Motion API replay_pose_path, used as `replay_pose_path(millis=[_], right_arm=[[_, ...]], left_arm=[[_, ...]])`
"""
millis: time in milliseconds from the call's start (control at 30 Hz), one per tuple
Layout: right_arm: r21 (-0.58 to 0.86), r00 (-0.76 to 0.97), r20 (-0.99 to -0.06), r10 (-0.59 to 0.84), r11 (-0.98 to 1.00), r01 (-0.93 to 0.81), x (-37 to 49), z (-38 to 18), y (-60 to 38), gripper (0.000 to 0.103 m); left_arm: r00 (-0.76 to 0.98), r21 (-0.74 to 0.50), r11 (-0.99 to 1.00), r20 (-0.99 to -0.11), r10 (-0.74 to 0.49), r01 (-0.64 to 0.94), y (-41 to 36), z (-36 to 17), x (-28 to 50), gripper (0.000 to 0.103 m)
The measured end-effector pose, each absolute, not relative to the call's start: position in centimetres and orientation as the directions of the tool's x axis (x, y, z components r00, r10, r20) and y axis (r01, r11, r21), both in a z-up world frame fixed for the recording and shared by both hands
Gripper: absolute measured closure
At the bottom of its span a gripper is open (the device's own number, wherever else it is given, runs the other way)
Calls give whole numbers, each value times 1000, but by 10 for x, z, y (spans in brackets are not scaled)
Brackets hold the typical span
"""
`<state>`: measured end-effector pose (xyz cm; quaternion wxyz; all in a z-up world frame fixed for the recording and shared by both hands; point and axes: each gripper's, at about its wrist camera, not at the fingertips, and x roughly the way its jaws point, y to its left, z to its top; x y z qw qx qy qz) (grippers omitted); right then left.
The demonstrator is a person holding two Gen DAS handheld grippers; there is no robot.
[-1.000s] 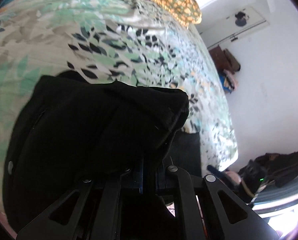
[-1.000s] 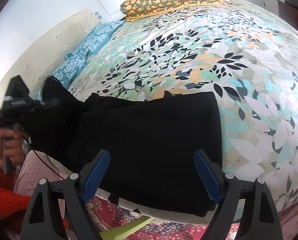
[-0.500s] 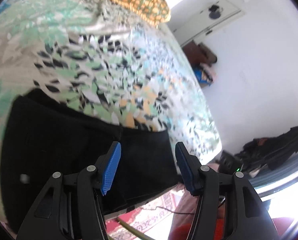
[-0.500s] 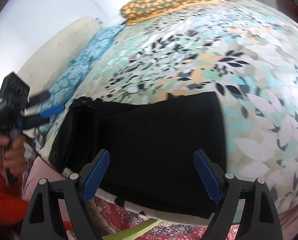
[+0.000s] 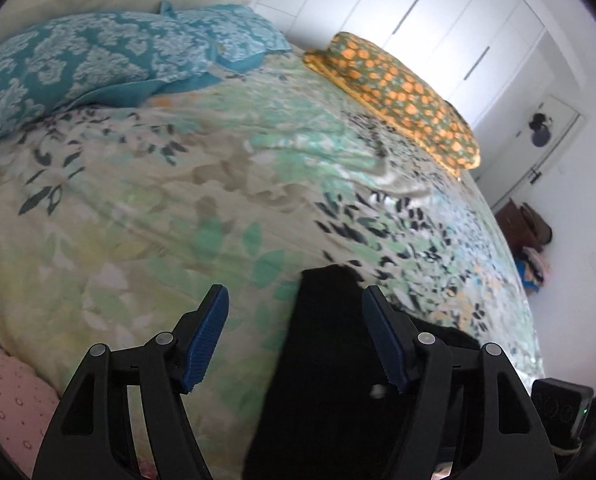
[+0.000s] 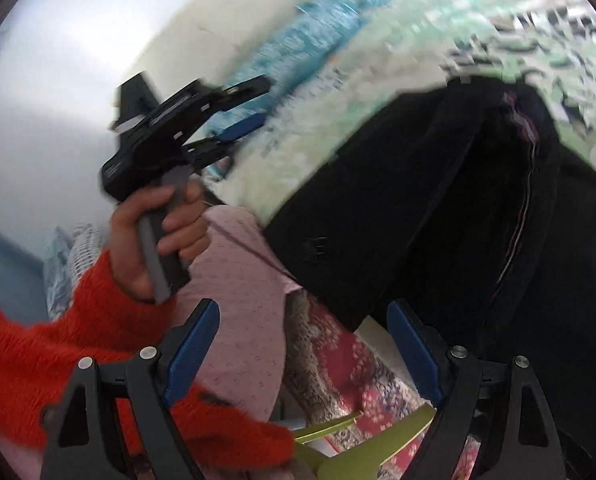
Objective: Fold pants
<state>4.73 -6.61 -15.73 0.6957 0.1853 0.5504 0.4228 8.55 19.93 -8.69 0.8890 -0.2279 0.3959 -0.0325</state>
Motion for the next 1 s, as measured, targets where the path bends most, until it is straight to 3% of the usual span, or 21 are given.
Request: replay_pose_path(millis=[33, 67, 100, 133, 233, 367, 500, 600, 700, 767, 833, 1000], right_arm=[[729, 39, -613, 789, 584, -358, 52, -164, -63, 23], [740, 43, -607, 793, 585, -332, 56, -169, -62, 36], [740, 48, -612, 789, 593, -317, 59, -171, -62, 62], [723, 60, -630, 774, 613, -319, 61, -169, -62, 82], [657, 139, -646, 751, 640, -399, 58, -141, -69, 85], [558, 241, -684, 689, 706, -436, 55, -115, -102, 86], [505, 214, -778, 590, 791, -346, 62, -164, -127, 85], [546, 212, -763, 610, 785, -292, 58, -182, -140, 77], [553, 273, -741, 614, 788, -272, 55, -175, -160, 57], [539, 303, -735, 607, 793, -284, 55, -168, -175, 53], [524, 300, -740, 603, 795, -305, 49, -168, -174, 37], [484, 266, -759, 594, 789, -379, 51, -171, -152, 34]], left_arm=[[685, -429, 891, -695, -220, -150, 205, -99, 82, 32], [666, -430, 882, -717, -206, -190, 210, -111, 82, 33], [647, -445, 869, -732, -214, -217, 214, -117, 82, 33], [641, -482, 845, -729, -240, -231, 217, -122, 81, 33], [676, -500, 837, -698, -236, -224, 219, -112, 80, 33], [677, -491, 851, -692, -252, -185, 209, -103, 78, 33], [643, -482, 863, -711, -284, -151, 192, -112, 84, 33], [636, -450, 884, -720, -277, -124, 184, -111, 85, 33], [635, -443, 888, -723, -271, -125, 187, -112, 83, 33], [631, -455, 879, -726, -273, -143, 191, -115, 84, 33], [625, -472, 866, -729, -279, -165, 196, -119, 86, 33], [619, -470, 866, -736, -276, -172, 196, -121, 85, 33]])
